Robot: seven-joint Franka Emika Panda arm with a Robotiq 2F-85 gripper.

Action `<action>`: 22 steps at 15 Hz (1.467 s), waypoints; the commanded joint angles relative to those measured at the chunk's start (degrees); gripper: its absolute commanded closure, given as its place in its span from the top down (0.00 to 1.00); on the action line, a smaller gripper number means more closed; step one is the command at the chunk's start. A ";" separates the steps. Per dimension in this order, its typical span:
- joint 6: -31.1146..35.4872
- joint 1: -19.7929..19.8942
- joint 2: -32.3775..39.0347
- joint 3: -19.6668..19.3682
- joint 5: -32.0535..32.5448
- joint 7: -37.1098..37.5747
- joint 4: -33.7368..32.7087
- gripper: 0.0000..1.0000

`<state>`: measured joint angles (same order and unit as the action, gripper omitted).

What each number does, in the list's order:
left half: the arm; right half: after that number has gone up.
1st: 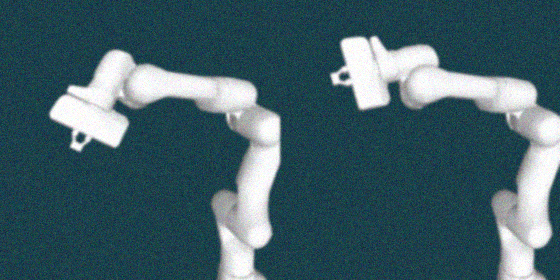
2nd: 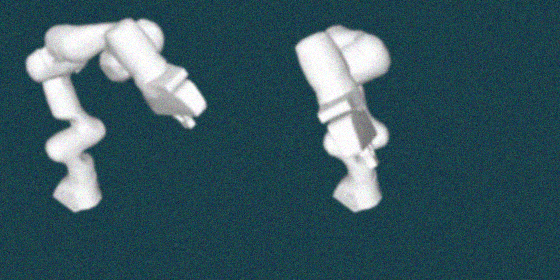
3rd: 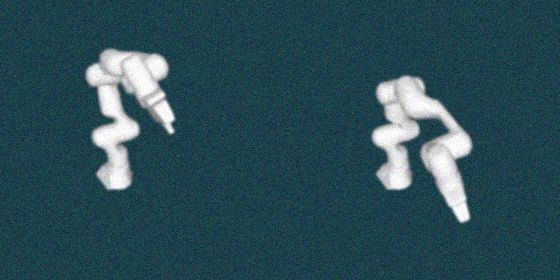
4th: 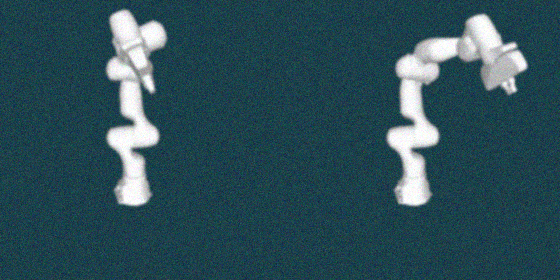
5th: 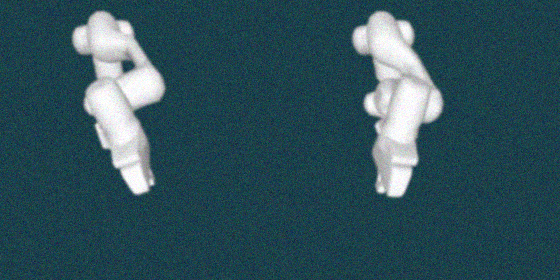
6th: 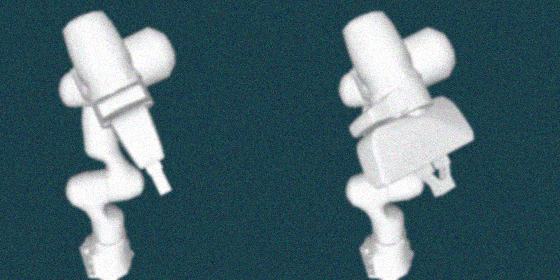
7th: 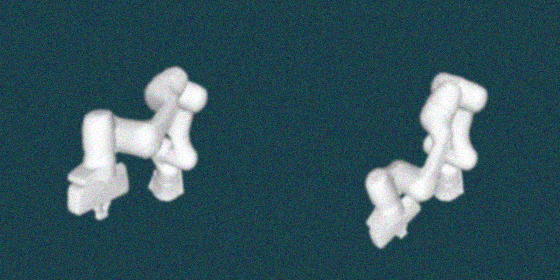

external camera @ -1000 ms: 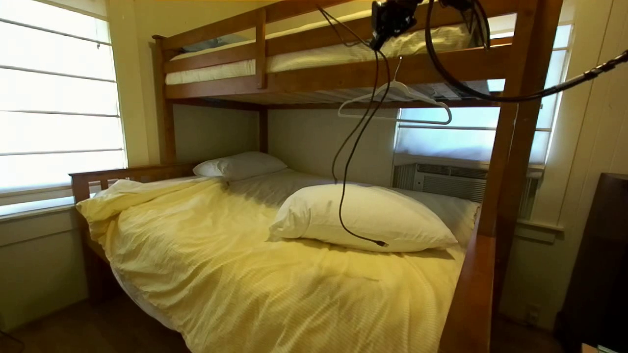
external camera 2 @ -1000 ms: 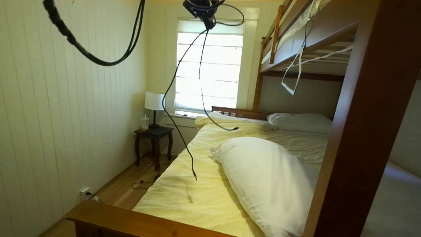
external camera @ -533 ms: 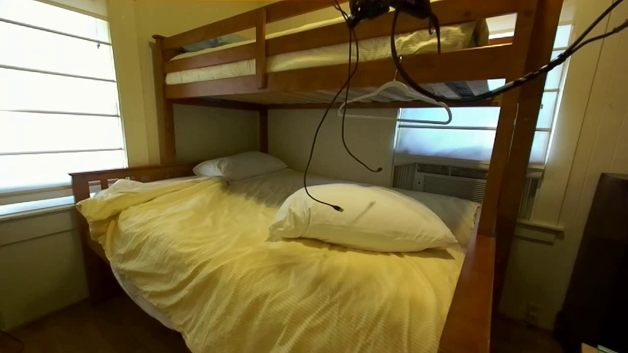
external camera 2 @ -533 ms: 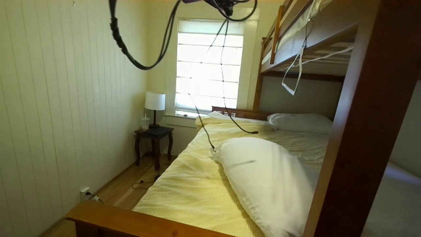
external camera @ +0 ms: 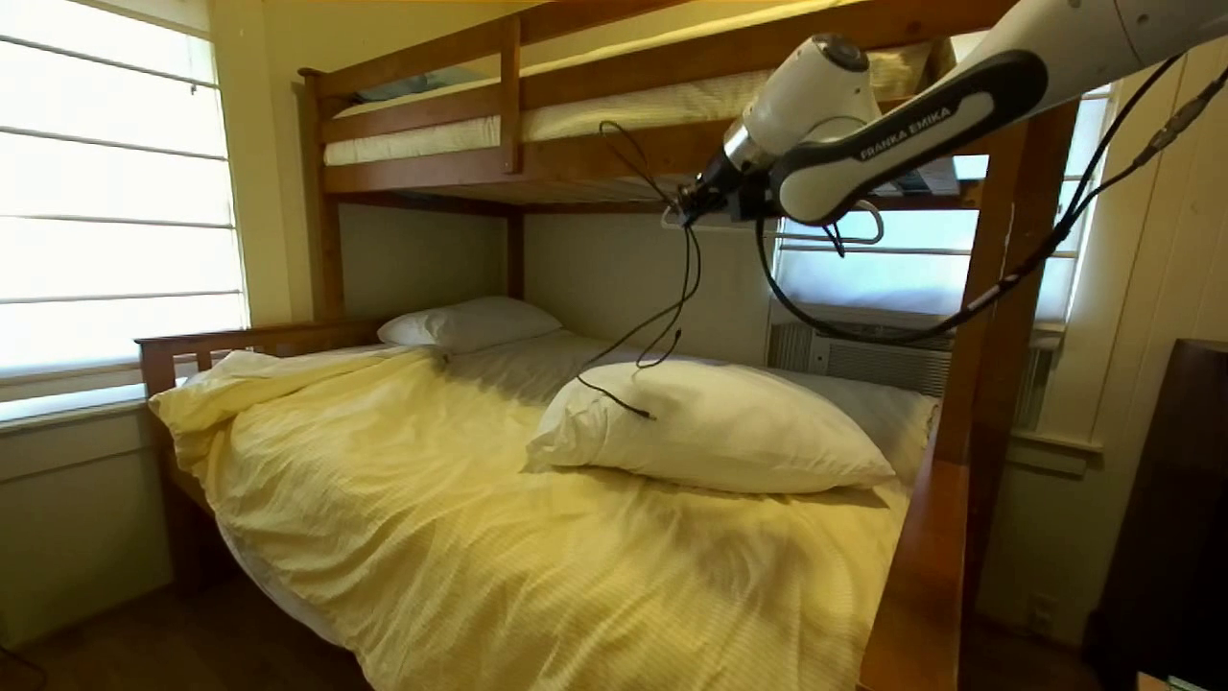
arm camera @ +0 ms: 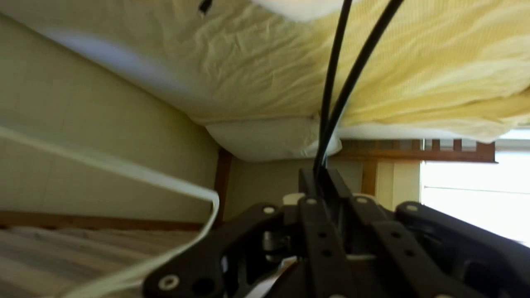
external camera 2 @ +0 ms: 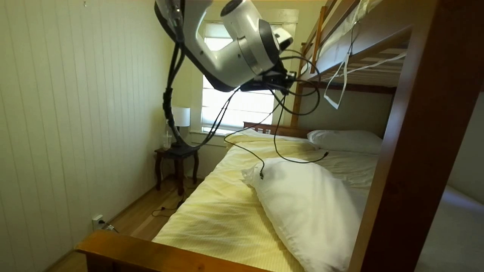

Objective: Put the cable on the pillow

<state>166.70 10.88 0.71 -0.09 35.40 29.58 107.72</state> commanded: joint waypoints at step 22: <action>-35.63 2.82 -4.54 -10.05 9.93 26.20 16.34 0.42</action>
<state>132.60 14.86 -2.95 -10.39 44.50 53.52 124.92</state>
